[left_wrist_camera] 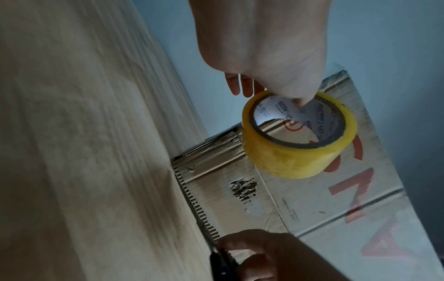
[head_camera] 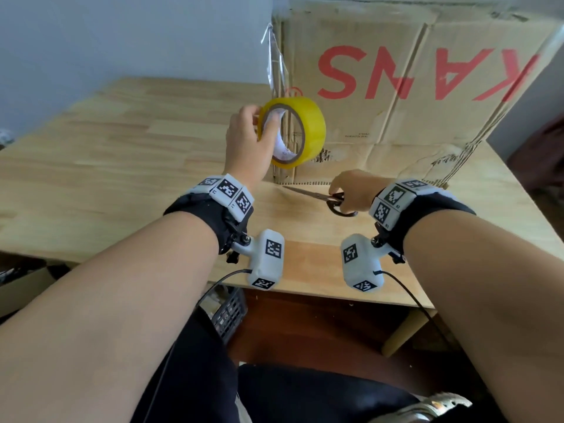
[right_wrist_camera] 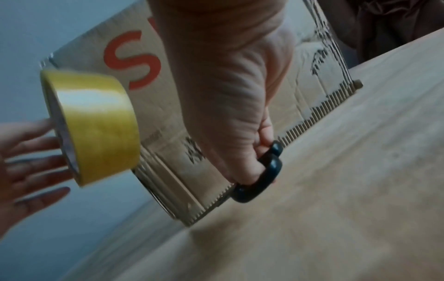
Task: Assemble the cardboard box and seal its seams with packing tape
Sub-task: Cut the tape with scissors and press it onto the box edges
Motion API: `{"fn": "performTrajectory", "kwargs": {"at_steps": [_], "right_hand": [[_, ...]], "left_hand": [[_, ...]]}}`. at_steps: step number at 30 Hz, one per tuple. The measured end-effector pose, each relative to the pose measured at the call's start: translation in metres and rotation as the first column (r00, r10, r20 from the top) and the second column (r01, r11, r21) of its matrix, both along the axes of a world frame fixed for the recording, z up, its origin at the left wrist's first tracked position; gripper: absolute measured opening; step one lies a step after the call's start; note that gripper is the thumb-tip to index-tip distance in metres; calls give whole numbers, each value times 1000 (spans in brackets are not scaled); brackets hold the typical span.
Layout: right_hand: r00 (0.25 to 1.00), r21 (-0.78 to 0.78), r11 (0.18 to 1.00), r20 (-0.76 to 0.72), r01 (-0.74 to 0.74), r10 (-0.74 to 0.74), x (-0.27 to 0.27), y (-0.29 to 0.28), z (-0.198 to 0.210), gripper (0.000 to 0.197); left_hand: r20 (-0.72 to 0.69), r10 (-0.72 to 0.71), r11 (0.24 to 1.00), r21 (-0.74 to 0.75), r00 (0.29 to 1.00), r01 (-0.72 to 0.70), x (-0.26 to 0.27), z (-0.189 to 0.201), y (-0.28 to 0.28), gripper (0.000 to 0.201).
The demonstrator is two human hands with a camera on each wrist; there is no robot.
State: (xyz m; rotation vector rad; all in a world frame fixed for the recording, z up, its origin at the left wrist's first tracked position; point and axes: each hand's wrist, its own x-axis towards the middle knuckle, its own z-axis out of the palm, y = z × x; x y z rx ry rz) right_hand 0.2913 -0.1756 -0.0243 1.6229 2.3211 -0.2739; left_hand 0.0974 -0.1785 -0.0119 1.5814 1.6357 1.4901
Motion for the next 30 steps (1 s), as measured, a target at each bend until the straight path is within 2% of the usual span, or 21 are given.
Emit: {"fn": "performTrajectory", "kwargs": {"at_steps": [2, 3, 6, 8, 11, 15, 17, 19, 21, 25, 30], "right_hand": [[1000, 31, 1000, -12, 2, -2, 6, 0, 17, 47], [1000, 43, 999, -9, 3, -3, 8, -1, 25, 46], [998, 94, 994, -47, 48, -44, 12, -5, 55, 34], [985, 135, 984, -143, 119, -100, 17, -7, 74, 30], [962, 179, 964, -225, 195, -153, 28, -11, 100, 30], [898, 150, 961, -412, 234, -154, 44, -15, 125, 37], [857, 109, 967, -494, 229, -147, 44, -18, 132, 39], [860, 80, 976, -491, 203, -139, 39, -22, 138, 46], [894, 48, 985, -428, 169, -132, 32, -25, 140, 52], [916, 9, 988, -376, 157, -142, 24, -23, 139, 56], [924, 5, 989, -355, 151, -139, 24, -12, 147, 61]], "left_hand": [[108, 23, 1000, 5, 994, -23, 9, 15, -1, 68], [124, 35, 999, -5, 992, -34, 15, 25, -1, 71], [-38, 62, 987, -149, 997, -67, 34, 53, -4, 78], [-61, 47, 952, -301, 997, -63, 39, 67, -6, 87], [40, 60, 910, -412, 997, -38, 29, 75, -2, 77], [139, -18, 916, -395, 990, 73, 16, 73, -7, 53], [177, -61, 904, -407, 982, 129, 12, 71, -12, 50], [216, -50, 884, -445, 975, 144, 10, 71, -16, 52], [215, 24, 878, -471, 976, 82, 10, 69, -16, 54], [10, 108, 896, -434, 994, -93, 11, 66, -20, 48], [197, -12, 943, -323, 980, 77, 6, 68, -18, 48]]}}
